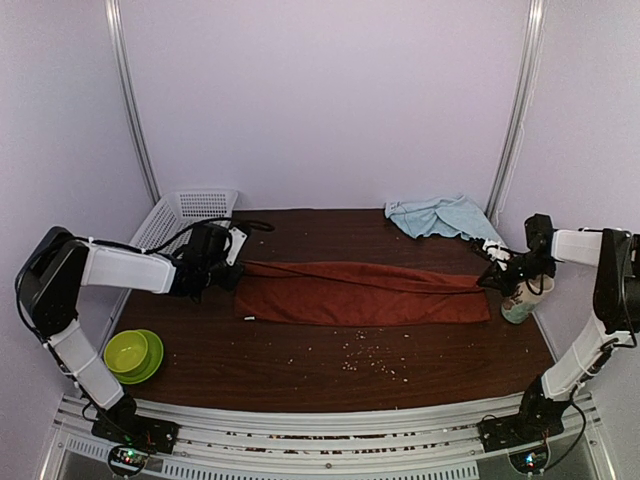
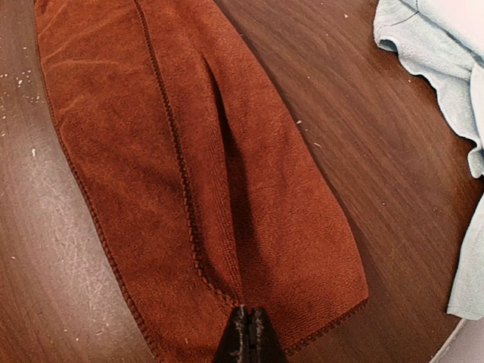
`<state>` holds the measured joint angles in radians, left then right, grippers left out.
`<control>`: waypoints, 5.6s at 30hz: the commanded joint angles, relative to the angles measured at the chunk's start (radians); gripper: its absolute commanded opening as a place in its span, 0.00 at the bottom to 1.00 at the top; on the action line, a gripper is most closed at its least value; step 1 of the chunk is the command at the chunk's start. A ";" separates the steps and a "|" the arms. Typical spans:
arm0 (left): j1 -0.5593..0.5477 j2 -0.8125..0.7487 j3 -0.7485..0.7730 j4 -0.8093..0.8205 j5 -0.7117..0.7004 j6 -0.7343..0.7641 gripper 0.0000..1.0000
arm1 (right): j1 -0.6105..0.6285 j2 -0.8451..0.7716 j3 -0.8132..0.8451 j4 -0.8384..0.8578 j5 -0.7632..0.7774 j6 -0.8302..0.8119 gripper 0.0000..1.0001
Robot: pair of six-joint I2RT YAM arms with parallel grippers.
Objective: Roll the towels
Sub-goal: Fold the towel at the center of the board, then smooth out the towel at the center of the board.
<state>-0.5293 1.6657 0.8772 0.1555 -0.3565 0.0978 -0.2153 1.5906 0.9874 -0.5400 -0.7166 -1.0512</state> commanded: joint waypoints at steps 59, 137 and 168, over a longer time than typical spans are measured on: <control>-0.097 -0.195 -0.174 -0.195 0.085 -0.139 0.00 | -0.068 0.051 0.104 -0.361 0.110 -0.377 0.00; -0.339 0.163 0.235 -0.065 0.362 0.348 0.82 | 0.675 -0.129 -0.080 0.356 0.324 0.124 0.54; -0.219 0.039 0.054 0.061 0.232 0.097 0.93 | 0.944 0.222 -0.007 0.522 0.683 0.321 0.33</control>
<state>-0.7536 1.7092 0.9478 0.1654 -0.1154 0.2314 0.7170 1.8015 0.9588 -0.0517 -0.0944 -0.7506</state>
